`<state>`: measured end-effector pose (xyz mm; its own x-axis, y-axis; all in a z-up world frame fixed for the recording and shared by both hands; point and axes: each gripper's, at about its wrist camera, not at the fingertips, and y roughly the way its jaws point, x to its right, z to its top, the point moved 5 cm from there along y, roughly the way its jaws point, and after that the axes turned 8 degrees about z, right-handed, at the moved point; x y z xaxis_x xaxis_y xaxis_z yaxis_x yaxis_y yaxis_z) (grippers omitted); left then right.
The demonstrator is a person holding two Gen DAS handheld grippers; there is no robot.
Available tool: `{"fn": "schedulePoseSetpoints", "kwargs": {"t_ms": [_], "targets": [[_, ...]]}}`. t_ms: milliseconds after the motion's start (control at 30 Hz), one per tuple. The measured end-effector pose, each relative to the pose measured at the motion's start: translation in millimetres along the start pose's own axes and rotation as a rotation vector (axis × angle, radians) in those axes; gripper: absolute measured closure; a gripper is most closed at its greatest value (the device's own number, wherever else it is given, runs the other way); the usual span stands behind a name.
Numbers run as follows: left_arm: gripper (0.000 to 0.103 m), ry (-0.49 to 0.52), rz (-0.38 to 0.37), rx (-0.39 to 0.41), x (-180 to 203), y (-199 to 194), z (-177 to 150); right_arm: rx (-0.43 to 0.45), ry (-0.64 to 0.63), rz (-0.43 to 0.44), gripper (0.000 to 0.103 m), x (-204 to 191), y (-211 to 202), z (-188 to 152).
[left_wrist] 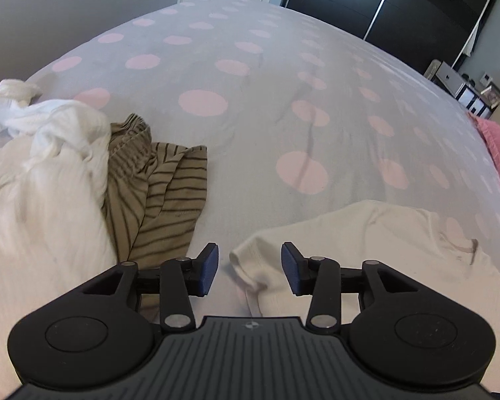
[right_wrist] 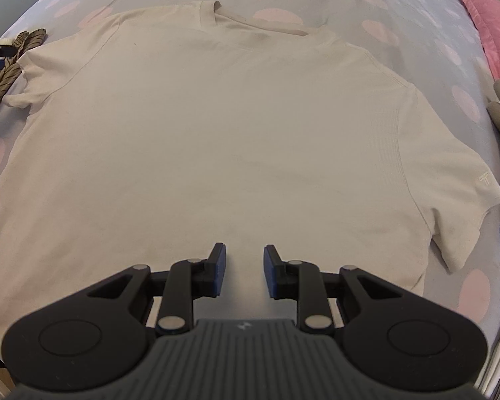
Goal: Fold clothes
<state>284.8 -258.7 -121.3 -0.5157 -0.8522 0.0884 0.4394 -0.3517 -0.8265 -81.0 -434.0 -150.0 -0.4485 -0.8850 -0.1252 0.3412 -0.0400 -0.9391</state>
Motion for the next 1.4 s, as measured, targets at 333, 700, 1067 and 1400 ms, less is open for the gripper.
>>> {"fn": "schedulePoseSetpoints", "kwargs": {"t_ms": [333,700,1067,1400], "targets": [[0.103,0.069,-0.052,-0.015,14,15,-1,-0.026,-0.008,0.024,0.075,0,7,-1],[0.103,0.432,-0.247,0.034,93,-66,-7,-0.021,-0.037,0.013,0.075,-5,2,-6],[0.103,0.562,-0.375,-0.088,167,-76,-54,-0.02,-0.056,0.009,0.075,-9,0,-8],[0.069,0.528,-0.434,-0.1,160,-85,-60,-0.016,-0.069,0.004,0.075,-12,-2,-8]]}}
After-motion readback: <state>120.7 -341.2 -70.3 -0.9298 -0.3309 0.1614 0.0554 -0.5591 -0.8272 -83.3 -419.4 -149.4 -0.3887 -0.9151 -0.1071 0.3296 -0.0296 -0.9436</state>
